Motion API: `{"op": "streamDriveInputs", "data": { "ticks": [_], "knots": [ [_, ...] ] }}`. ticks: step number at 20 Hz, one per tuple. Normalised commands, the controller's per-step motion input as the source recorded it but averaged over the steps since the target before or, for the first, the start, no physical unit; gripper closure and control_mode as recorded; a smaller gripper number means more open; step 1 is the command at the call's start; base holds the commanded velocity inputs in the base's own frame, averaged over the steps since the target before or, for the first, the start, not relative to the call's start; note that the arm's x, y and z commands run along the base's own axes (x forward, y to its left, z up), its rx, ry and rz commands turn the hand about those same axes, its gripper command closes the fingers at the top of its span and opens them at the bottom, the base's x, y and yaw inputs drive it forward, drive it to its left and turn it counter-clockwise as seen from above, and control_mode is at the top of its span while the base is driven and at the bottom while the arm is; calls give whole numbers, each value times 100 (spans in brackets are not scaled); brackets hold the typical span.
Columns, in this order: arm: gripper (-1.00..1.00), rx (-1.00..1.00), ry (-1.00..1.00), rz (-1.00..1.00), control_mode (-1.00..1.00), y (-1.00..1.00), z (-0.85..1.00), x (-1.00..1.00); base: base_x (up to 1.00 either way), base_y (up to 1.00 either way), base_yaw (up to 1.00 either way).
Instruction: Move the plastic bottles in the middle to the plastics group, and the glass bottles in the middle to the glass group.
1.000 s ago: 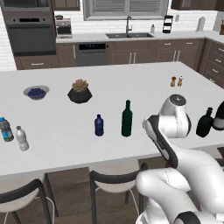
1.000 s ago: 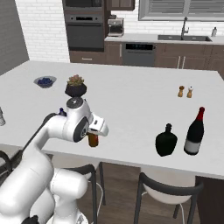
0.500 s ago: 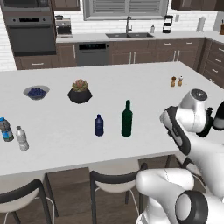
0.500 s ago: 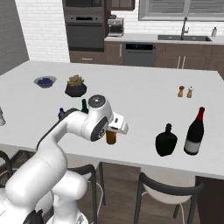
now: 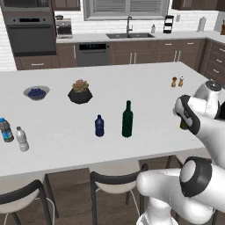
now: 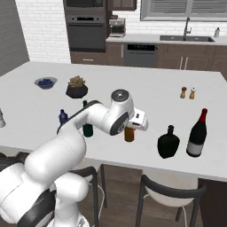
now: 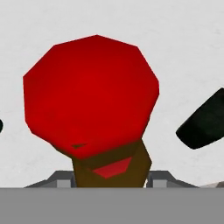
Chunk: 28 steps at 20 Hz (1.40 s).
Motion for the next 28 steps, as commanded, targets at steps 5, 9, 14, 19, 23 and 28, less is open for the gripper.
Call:
{"op": "streamDriveInputs", "data": {
  "ticks": [5,9,14,19,23,28],
  "knots": [
    [100,-5,14,0,-100,-29,1,34,0,0,0],
    [100,-4,12,0,-100,-6,0,18,0,0,0],
    [100,0,0,0,-100,-17,0,6,0,0,0],
    [100,0,0,0,-100,-15,-4,18,0,0,0],
    [100,0,0,-1,-100,-8,-20,32,0,0,0],
    [100,0,0,-5,-100,-4,-14,34,0,0,0]
  ]
}}
